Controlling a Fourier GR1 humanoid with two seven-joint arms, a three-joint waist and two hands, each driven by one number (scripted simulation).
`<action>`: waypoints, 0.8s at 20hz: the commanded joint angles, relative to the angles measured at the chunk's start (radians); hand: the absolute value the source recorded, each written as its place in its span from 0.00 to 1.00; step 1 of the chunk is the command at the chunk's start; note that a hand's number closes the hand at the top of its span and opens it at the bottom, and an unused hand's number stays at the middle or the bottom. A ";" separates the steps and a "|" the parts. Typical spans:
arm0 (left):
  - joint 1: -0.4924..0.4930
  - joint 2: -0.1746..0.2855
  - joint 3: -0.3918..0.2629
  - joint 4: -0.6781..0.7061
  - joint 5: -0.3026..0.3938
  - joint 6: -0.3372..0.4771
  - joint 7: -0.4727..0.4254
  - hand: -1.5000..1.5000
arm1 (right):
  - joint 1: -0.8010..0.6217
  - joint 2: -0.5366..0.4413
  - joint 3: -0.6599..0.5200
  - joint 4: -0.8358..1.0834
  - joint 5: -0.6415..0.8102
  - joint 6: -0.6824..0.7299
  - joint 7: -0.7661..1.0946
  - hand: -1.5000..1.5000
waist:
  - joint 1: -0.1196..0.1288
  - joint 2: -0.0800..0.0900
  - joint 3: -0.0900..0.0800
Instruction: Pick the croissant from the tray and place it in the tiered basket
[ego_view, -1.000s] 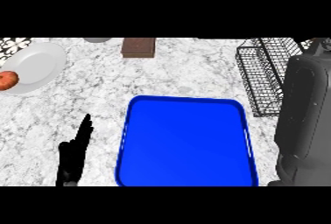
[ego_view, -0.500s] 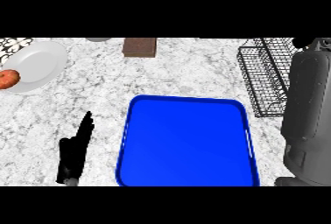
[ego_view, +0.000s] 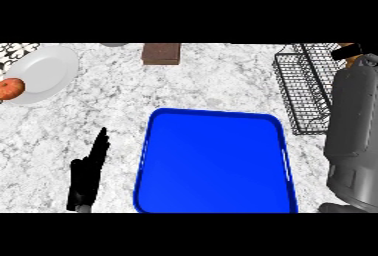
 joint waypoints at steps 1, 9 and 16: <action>-0.002 -0.049 -0.018 0.036 -0.018 0.029 -0.020 0.50 | 0.001 0.028 -0.085 0.006 -0.125 -0.236 0.028 0.00 | -0.001 0.005 0.000; 0.037 0.005 0.023 0.013 -0.004 -0.007 -0.042 0.50 | 0.016 0.075 -0.088 -0.029 -0.247 -0.530 -0.108 0.00 | -0.004 -0.005 -0.001; 0.019 -0.017 0.009 0.004 -0.017 0.005 0.003 0.50 | 0.030 0.046 -0.077 -0.174 -0.018 -0.651 -0.027 0.00 | -0.020 -0.010 -0.003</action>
